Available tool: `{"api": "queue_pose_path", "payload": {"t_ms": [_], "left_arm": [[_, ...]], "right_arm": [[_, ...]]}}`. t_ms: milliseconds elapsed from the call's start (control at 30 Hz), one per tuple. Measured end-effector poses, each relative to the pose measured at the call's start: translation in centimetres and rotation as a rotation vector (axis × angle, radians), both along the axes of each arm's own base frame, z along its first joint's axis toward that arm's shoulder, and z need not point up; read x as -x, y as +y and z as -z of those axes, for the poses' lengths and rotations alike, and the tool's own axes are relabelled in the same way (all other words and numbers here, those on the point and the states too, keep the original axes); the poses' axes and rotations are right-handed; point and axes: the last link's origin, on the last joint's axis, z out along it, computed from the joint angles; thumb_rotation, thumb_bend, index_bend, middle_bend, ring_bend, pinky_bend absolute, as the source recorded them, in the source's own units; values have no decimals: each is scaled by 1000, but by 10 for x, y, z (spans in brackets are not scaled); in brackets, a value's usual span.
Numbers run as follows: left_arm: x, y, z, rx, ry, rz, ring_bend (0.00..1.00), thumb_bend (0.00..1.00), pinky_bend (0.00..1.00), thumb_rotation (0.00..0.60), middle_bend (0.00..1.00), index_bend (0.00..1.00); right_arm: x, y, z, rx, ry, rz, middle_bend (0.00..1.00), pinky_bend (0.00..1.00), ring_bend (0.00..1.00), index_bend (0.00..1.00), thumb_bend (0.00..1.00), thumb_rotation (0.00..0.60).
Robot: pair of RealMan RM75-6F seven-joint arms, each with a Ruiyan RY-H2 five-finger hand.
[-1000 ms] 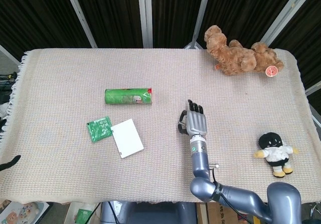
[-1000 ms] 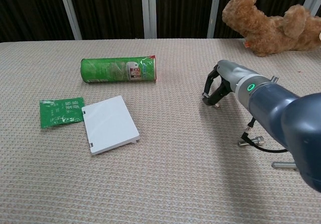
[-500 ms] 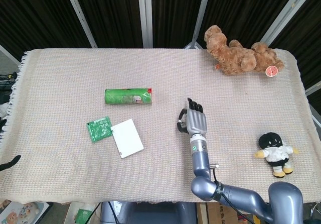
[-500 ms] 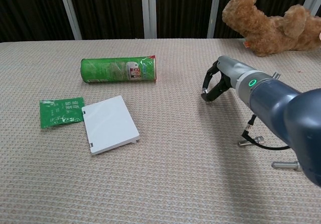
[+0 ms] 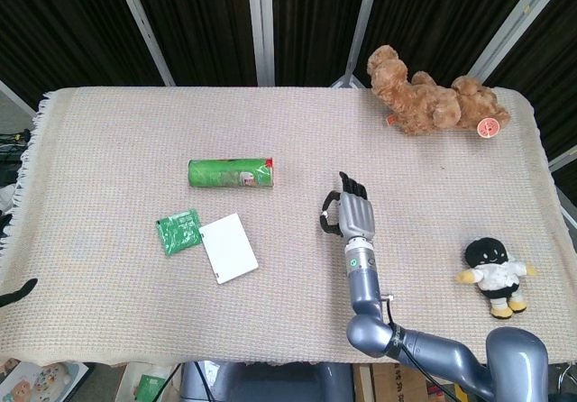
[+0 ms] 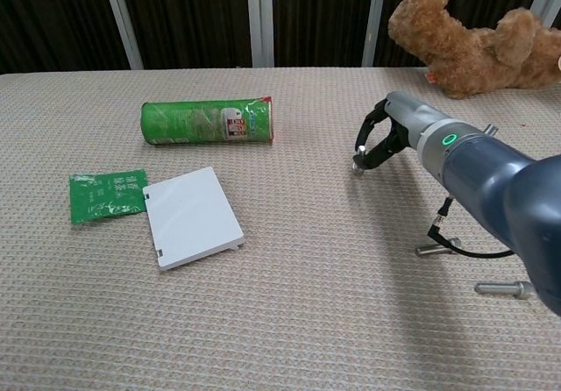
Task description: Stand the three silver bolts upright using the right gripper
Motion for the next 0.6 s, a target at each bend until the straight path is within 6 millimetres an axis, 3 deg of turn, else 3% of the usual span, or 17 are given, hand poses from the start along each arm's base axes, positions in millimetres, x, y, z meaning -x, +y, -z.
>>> {"api": "queue_pose_path", "payload": {"t_ms": [600], "left_arm": [[0,0,0,-2,-4,-1,0,238,142,600,28,62]], "right_arm": [[2,0,2,-32,44,4,0,0,14,610,388,600]]}}
